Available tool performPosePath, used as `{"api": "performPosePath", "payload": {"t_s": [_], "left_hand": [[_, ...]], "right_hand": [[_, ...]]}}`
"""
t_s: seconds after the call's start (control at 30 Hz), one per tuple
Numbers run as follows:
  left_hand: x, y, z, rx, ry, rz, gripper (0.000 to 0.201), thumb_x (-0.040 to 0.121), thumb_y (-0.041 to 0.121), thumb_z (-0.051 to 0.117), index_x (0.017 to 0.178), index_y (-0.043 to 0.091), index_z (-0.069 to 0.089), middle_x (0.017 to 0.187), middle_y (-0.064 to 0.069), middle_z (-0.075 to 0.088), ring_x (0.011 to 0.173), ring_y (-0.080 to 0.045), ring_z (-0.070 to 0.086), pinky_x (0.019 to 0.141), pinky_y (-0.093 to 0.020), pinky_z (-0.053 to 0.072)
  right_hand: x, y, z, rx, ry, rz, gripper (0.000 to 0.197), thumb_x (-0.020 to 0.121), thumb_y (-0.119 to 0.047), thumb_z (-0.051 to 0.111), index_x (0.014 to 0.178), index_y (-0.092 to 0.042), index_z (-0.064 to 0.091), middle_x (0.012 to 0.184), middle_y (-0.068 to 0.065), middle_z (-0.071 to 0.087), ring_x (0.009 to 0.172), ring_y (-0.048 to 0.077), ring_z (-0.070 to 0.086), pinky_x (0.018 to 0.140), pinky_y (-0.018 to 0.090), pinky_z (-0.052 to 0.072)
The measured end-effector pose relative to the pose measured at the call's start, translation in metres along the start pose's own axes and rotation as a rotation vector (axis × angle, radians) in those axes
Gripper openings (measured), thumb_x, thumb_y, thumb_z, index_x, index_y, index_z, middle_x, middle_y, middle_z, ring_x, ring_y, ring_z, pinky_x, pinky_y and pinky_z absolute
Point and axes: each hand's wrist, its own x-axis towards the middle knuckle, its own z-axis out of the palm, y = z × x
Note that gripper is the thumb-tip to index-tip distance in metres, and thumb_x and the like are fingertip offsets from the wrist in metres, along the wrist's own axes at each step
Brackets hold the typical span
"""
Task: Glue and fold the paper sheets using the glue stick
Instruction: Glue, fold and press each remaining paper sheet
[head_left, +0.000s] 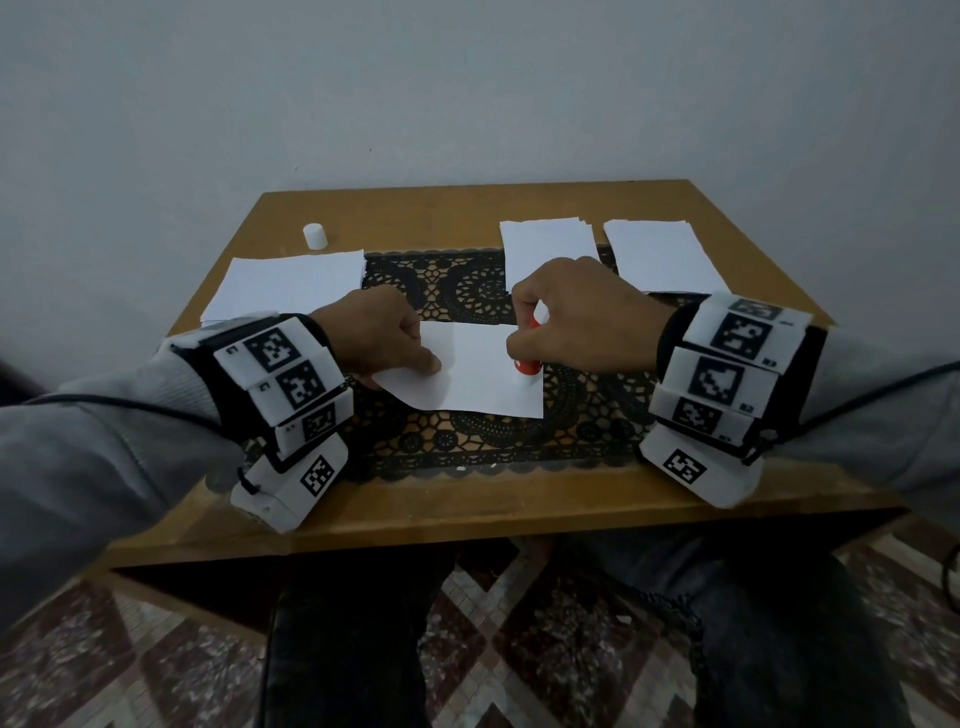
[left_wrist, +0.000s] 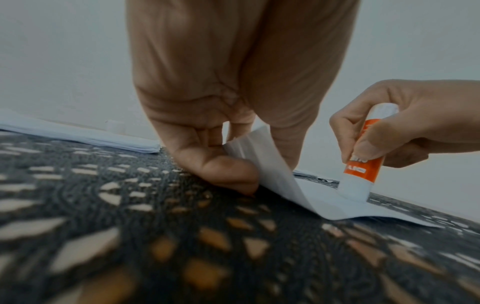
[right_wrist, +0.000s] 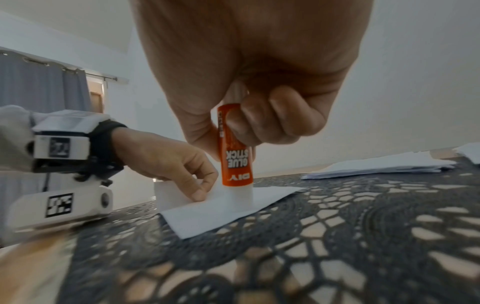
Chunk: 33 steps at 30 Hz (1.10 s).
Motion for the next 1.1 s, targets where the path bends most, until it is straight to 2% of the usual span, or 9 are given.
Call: {"api": "performPosePath", "payload": {"t_s": [0.23, 0.33, 0.4, 0.57, 0.67, 0.73, 0.87, 0.93, 1.1], "left_hand": [[-0.002, 0.002, 0.0, 0.01, -0.005, -0.002, 0.027, 0.081, 0.032, 0.073, 0.067, 0.013, 0.06, 0.066, 0.003, 0.055, 0.06, -0.01, 0.047, 0.051, -0.024, 0.034], [-0.002, 0.002, -0.001, 0.012, -0.01, -0.001, 0.028, 0.081, 0.033, 0.073, 0.069, 0.01, 0.061, 0.068, 0.001, 0.056, 0.061, -0.012, 0.047, 0.053, -0.025, 0.034], [-0.002, 0.001, 0.0, 0.012, -0.012, 0.0, 0.028, 0.082, 0.033, 0.073, 0.077, 0.006, 0.066, 0.073, -0.002, 0.059, 0.064, -0.013, 0.049, 0.054, -0.025, 0.036], [-0.001, -0.002, 0.001, -0.018, -0.049, 0.016, 0.028, 0.084, 0.034, 0.07, 0.086, 0.006, 0.066, 0.089, -0.008, 0.065, 0.078, -0.023, 0.062, 0.056, -0.025, 0.044], [-0.004, -0.001, 0.001, 0.011, -0.042, 0.045, 0.021, 0.087, 0.033, 0.067, 0.086, 0.013, 0.062, 0.086, 0.003, 0.06, 0.076, -0.014, 0.057, 0.056, -0.02, 0.039], [-0.006, -0.001, 0.001, 0.025, -0.023, 0.055, 0.016, 0.087, 0.031, 0.066, 0.082, 0.018, 0.059, 0.082, 0.009, 0.053, 0.071, -0.004, 0.048, 0.055, -0.02, 0.034], [-0.01, -0.004, 0.0, 0.018, -0.015, 0.067, 0.016, 0.086, 0.031, 0.067, 0.078, 0.026, 0.055, 0.083, 0.011, 0.051, 0.072, -0.004, 0.048, 0.056, -0.021, 0.034], [-0.014, -0.006, -0.001, 0.008, -0.012, 0.076, 0.013, 0.085, 0.031, 0.068, 0.085, 0.025, 0.056, 0.084, 0.012, 0.05, 0.072, -0.004, 0.05, 0.057, -0.02, 0.034], [-0.023, -0.011, -0.001, 0.032, -0.008, 0.098, 0.019, 0.085, 0.03, 0.069, 0.097, 0.027, 0.055, 0.077, 0.016, 0.043, 0.068, -0.002, 0.042, 0.056, -0.018, 0.029]], "right_hand": [[-0.017, -0.009, -0.004, 0.04, -0.121, -0.015, 0.021, 0.082, -0.033, 0.067, 0.078, -0.012, 0.066, 0.071, -0.007, 0.055, 0.061, 0.009, 0.048, 0.055, 0.023, 0.034], [-0.019, -0.005, -0.024, 0.196, -0.302, 0.027, 0.021, 0.087, -0.027, 0.067, 0.084, -0.006, 0.067, 0.062, 0.002, 0.064, 0.052, 0.014, 0.056, 0.049, 0.024, 0.043], [-0.017, 0.003, -0.043, 0.312, -0.331, 0.066, 0.02, 0.088, -0.021, 0.067, 0.088, -0.001, 0.066, 0.065, 0.008, 0.069, 0.052, 0.016, 0.06, 0.046, 0.025, 0.045], [-0.005, 0.034, -0.081, 0.478, -0.117, 0.17, 0.016, 0.085, -0.011, 0.068, 0.09, 0.003, 0.065, 0.078, 0.017, 0.072, 0.062, 0.021, 0.064, 0.053, 0.026, 0.049], [0.007, 0.058, -0.091, 0.473, 0.013, 0.207, 0.016, 0.08, -0.005, 0.073, 0.092, -0.002, 0.062, 0.087, 0.018, 0.072, 0.074, 0.024, 0.068, 0.065, 0.033, 0.054], [0.015, 0.073, -0.092, 0.409, 0.078, 0.22, 0.02, 0.078, -0.001, 0.074, 0.092, -0.007, 0.062, 0.09, 0.017, 0.072, 0.078, 0.023, 0.068, 0.073, 0.039, 0.055], [0.032, 0.094, -0.088, 0.148, 0.137, 0.216, 0.029, 0.088, -0.008, 0.065, 0.117, -0.01, 0.064, 0.102, 0.012, 0.067, 0.089, 0.028, 0.062, 0.08, 0.041, 0.052], [0.041, 0.101, -0.086, 0.092, 0.173, 0.245, 0.032, 0.091, -0.01, 0.061, 0.123, -0.007, 0.062, 0.105, 0.013, 0.064, 0.084, 0.027, 0.058, 0.079, 0.038, 0.049], [0.061, 0.113, -0.077, 0.104, 0.256, 0.348, 0.027, 0.085, -0.011, 0.065, 0.111, -0.013, 0.058, 0.114, 0.013, 0.059, 0.09, 0.027, 0.055, 0.08, 0.038, 0.046]]}}
